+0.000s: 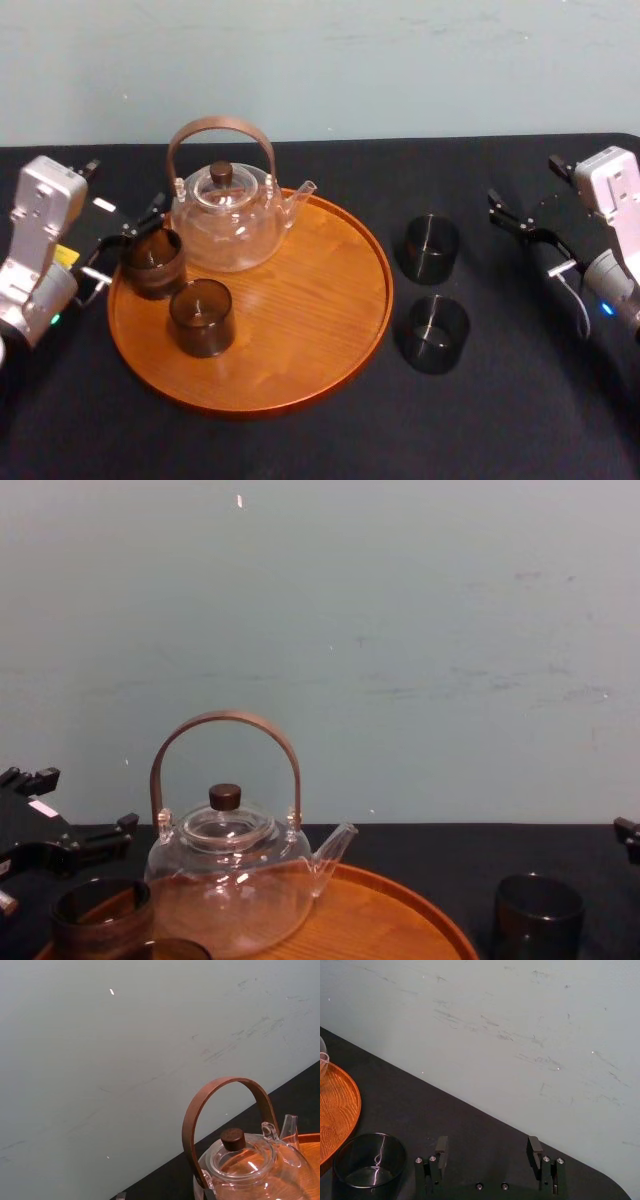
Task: Pick up the glass from the table and place it on the tray.
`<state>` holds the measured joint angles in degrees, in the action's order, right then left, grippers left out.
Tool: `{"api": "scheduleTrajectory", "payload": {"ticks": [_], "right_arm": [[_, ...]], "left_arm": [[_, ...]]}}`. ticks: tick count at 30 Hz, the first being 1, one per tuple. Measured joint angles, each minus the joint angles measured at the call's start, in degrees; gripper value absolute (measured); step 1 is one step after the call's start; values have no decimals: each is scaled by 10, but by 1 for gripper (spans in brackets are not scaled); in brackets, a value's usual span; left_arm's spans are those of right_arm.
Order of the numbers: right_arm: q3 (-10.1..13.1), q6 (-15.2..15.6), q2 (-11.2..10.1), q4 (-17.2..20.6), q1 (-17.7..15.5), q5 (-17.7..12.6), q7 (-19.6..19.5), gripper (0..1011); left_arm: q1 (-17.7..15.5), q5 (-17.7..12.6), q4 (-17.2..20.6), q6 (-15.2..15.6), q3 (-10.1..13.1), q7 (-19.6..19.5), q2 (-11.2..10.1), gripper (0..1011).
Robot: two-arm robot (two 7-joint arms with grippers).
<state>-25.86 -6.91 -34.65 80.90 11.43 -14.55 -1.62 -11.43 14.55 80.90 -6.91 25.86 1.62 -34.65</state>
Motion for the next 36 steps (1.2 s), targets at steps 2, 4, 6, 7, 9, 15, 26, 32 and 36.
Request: {"api": "scheduleTrajectory", "payload": {"ticks": [2,4,6,7,9,15,26,32,36], "right_arm": [[0,0,0,0,0,0,0,1002],[0,0,0,0,0,0,0,1002],[0,0,0,0,0,0,0,1002],[0,0,0,0,0,0,0,1002],[0,0,0,0,0,0,0,1002],[0,0,0,0,0,0,0,1003],[5,-1,1,0,-1,0,6,1003],[19,-1,-3,15,-12,-9,27,1002],[31,5,-10,34,-27,-21,40,1003]], "left_arm": [[0,0,0,0,0,0,0,1002],[0,0,0,0,0,0,0,1001],[0,0,0,0,0,0,0,1001],[0,0,0,0,0,0,0,1001],[0,0,0,0,0,0,0,1001],[0,0,0,0,0,0,0,1001],[0,0,0,0,0,0,0,1001],[0,0,0,0,0,0,0,1001],[0,0,0,0,0,0,0,1001]]}}
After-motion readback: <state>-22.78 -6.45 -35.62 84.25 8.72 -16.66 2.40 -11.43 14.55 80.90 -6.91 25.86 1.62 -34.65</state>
